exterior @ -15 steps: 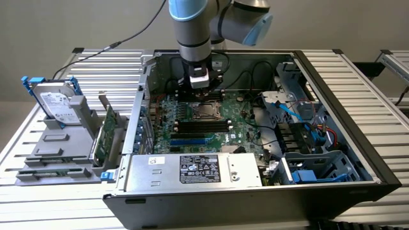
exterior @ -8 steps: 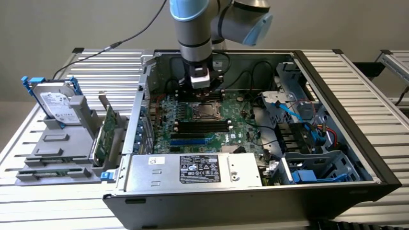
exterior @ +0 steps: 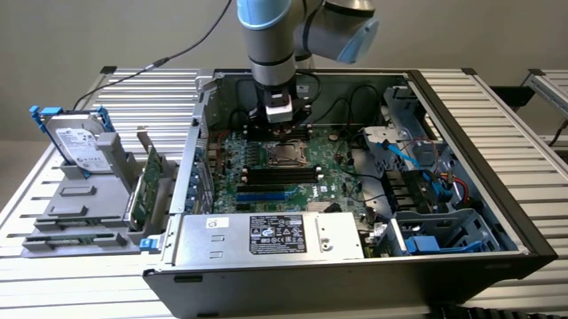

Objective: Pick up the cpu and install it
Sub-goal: 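Install the first cpu locking lever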

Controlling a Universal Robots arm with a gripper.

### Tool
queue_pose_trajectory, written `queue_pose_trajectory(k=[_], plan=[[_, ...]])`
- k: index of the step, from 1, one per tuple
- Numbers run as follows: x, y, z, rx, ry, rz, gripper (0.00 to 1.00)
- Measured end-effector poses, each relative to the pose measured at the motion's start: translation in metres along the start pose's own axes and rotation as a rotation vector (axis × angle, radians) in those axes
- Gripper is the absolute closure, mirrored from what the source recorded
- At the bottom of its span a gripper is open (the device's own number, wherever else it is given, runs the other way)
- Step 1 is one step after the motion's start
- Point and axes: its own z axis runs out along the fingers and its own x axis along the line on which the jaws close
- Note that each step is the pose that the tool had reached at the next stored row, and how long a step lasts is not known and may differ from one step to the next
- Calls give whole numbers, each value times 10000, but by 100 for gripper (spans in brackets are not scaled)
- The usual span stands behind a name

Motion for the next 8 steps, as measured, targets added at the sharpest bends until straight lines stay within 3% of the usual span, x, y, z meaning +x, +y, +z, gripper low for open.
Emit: queue_pose_trajectory(k=[8], plan=[[1,-5,1,-75,20,167,89]])
